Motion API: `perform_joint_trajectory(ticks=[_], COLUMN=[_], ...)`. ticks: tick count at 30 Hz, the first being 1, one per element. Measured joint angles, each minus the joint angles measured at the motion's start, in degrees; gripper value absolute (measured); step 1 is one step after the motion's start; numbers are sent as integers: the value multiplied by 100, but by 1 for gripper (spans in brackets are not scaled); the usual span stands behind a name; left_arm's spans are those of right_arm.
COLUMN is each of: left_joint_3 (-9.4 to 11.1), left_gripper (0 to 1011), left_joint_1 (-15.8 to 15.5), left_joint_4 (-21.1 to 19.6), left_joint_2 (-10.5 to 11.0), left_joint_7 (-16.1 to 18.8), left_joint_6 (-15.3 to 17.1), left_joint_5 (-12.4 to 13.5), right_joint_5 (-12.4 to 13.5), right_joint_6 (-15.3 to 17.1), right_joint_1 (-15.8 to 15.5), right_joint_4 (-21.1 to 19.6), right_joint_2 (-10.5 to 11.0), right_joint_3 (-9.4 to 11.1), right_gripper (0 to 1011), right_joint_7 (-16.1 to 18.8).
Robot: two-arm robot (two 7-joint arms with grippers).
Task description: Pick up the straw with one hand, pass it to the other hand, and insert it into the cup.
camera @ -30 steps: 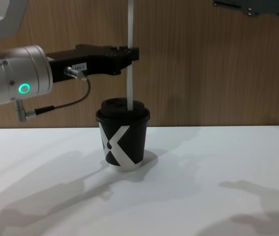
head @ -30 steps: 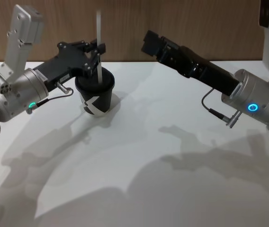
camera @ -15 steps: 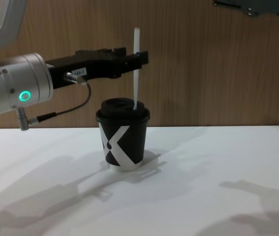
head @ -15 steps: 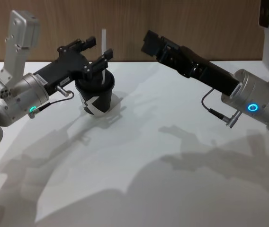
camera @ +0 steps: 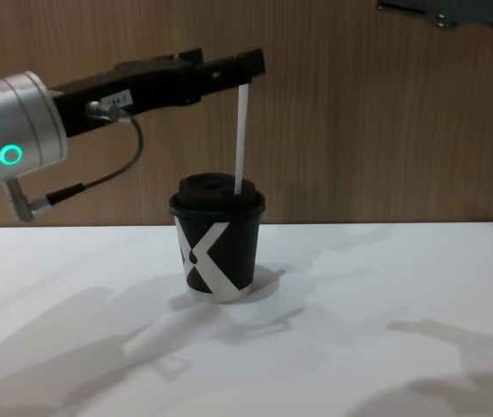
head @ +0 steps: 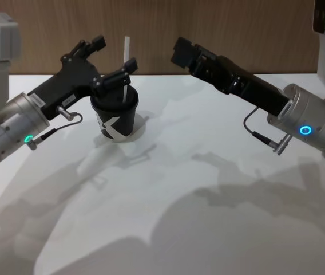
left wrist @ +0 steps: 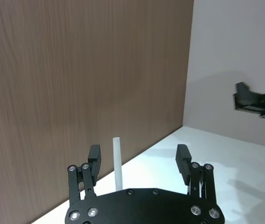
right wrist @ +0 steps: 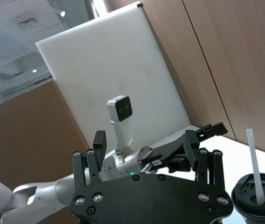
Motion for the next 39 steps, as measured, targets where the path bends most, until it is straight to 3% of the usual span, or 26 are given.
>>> perform_joint_trajectory(ticks=[9,17,29,39], left_joint_3=[-140,-175,-122,-68], left_gripper=[1002,1003,1003,1003], left_joint_1=[373,589,777,894], left_joint_4=[-424,-621,-765,-819], left_joint_2=[202,337,427,392], left_joint_7=[-134,-285,-448,-446], left_joint_6=[-42,-96,-202,-303], left_joint_5=[-258,-421,-561,-554], right_joint_5=[-124,-514,-1152,-1432], right_joint_6=[-186,-558,-1037,-1265], right_joint_1=[7,46,56,104], right_joint_4=[-7,-36,-140,-77], right_joint_2=[36,201,684,1010], right_joint_3=[-18,-95,-231,-350], right_gripper=[1001,1001,1001,1001], right_joint_7=[-23,16,251,556])
